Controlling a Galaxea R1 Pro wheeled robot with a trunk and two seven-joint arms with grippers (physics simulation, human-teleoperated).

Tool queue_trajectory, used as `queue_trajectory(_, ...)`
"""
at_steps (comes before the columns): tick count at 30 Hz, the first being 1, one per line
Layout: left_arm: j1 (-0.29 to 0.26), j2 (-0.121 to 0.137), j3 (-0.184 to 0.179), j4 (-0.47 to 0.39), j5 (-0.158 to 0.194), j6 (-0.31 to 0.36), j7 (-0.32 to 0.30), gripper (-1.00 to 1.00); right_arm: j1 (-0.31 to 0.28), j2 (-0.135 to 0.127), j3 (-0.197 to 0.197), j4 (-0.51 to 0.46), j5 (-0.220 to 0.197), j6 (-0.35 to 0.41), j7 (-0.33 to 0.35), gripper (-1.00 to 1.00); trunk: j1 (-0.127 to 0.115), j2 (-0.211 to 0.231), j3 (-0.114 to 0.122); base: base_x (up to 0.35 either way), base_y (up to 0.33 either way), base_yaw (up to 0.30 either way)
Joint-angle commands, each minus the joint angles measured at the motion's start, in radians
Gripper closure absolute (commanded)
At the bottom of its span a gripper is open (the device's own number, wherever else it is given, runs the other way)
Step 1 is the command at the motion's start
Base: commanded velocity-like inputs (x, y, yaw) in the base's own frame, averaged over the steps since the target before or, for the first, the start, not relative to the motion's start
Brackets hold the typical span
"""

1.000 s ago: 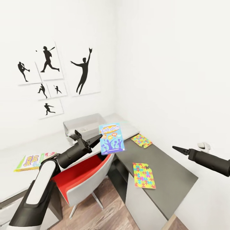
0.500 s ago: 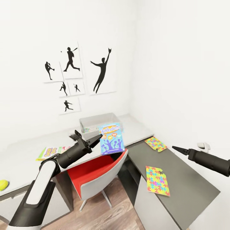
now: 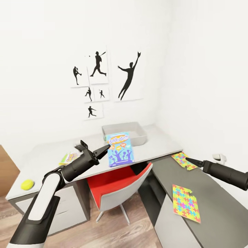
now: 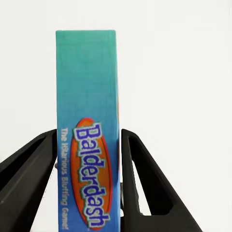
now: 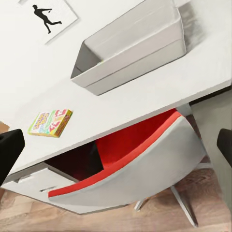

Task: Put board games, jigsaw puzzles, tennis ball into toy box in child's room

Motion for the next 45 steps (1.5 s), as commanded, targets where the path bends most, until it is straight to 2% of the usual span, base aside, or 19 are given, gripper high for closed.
queue_trajectory(1,-0.001,0.000,-0.001,0.000,0.006,0.004,-0.003,1.00,-0.001,0.000,-0.002,0.000,0.005,0.005,0.007,-1.00,0.001,-0.002,-0.002,0.000,0.000,0.297)
queue_trajectory(23,-0.001,-0.001,-0.001,0.000,0.006,0.002,-0.003,1.00,-0.001,0.000,-0.004,0.000,0.005,0.005,0.007,-1.00,0.001,-0.002,-0.002,0.017,0.000,0.297)
queue_trajectory(32,-0.001,-0.001,-0.001,0.000,0.005,-0.001,-0.004,1.00,0.000,0.000,-0.005,0.000,0.006,0.005,0.007,-1.00,0.001,-0.002,-0.002,0.225,0.000,0.228)
queue_trajectory(45,0.000,-0.001,-0.001,0.000,0.005,-0.001,-0.003,1.00,0.000,0.000,-0.003,0.000,0.008,0.005,0.007,-1.00,0.001,-0.002,-0.002,0.312,0.000,0.045)
